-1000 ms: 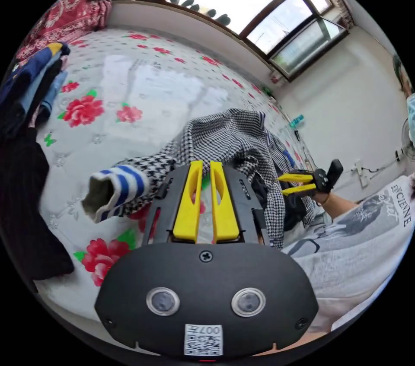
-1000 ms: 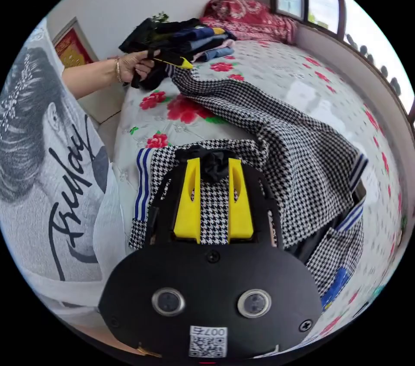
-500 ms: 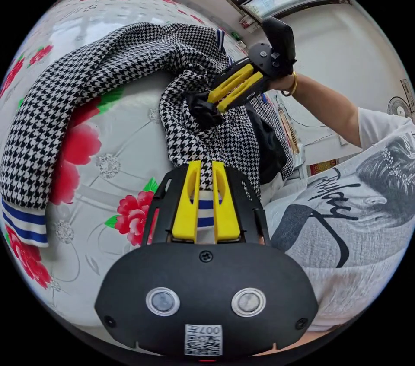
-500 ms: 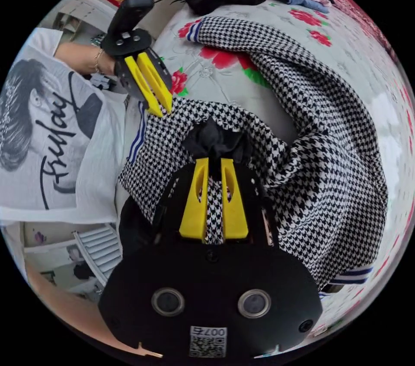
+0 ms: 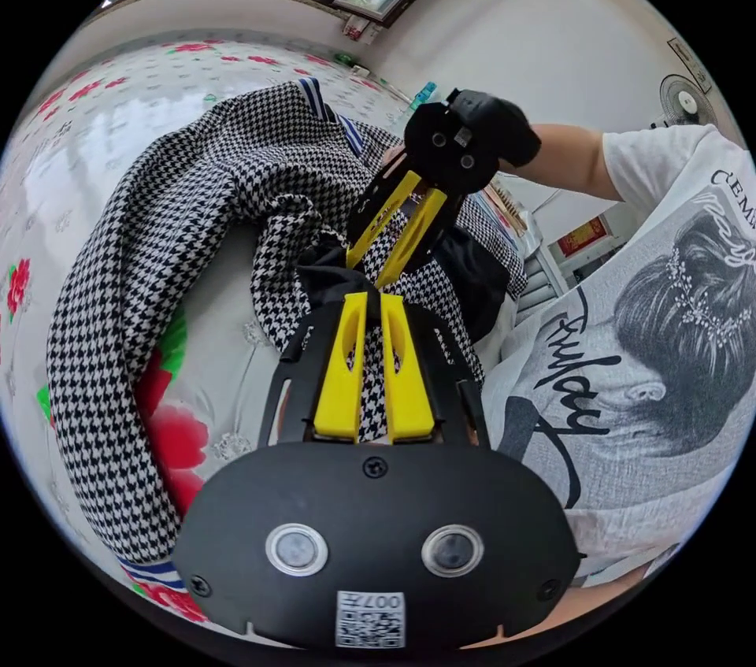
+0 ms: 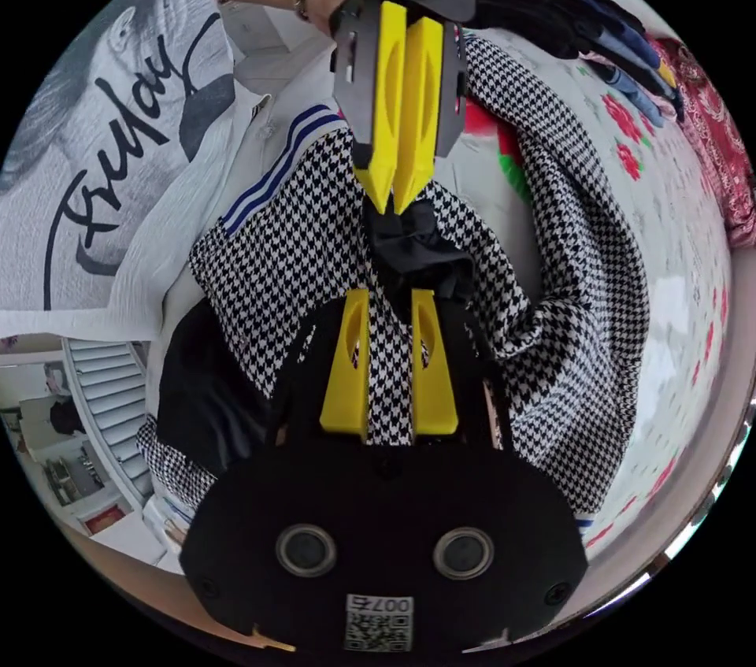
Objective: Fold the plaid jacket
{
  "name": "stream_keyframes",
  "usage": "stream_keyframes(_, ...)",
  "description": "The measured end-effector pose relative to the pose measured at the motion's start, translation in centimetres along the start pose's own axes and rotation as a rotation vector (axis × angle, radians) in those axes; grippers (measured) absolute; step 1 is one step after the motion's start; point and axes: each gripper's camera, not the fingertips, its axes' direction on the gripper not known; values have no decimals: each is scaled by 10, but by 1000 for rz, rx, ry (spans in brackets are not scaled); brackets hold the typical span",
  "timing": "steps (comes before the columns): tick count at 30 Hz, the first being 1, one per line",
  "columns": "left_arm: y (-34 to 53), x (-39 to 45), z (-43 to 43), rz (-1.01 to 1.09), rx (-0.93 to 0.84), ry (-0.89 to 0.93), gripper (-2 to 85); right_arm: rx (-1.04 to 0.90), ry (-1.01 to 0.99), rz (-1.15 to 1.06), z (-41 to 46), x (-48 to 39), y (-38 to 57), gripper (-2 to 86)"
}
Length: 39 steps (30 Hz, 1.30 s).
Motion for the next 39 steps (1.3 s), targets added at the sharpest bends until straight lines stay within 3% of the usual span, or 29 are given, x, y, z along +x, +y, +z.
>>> stream_keyframes(3,-11,-11,8,25,-26,-31,-8,10,164,96,-10,-21,7,55)
stream_keyframes(6,-21,-21,14,41,-46,-29,-9,126,145,245,-15,-39,19,48)
stream_keyframes(11,-27,-27,18,75,-92,-45,-10,145,138,236,6,-70,4,39)
stream_keyframes(21,-28,-33,6,157,-131,2,-10,23,309,194,32,-102,-15,2)
stream_keyframes(31,-83,-62,58,271,-310,7,-10,144,328,308,-18,-153,22,-3)
stream_keyframes(35,-108,-63,73,302,-359,125,-10,233,352,352,-35,-164,25,-3)
stream_keyframes(39,-126,-67,116,283,-521,280,-9,187,339,340,-27,-175,24,-3)
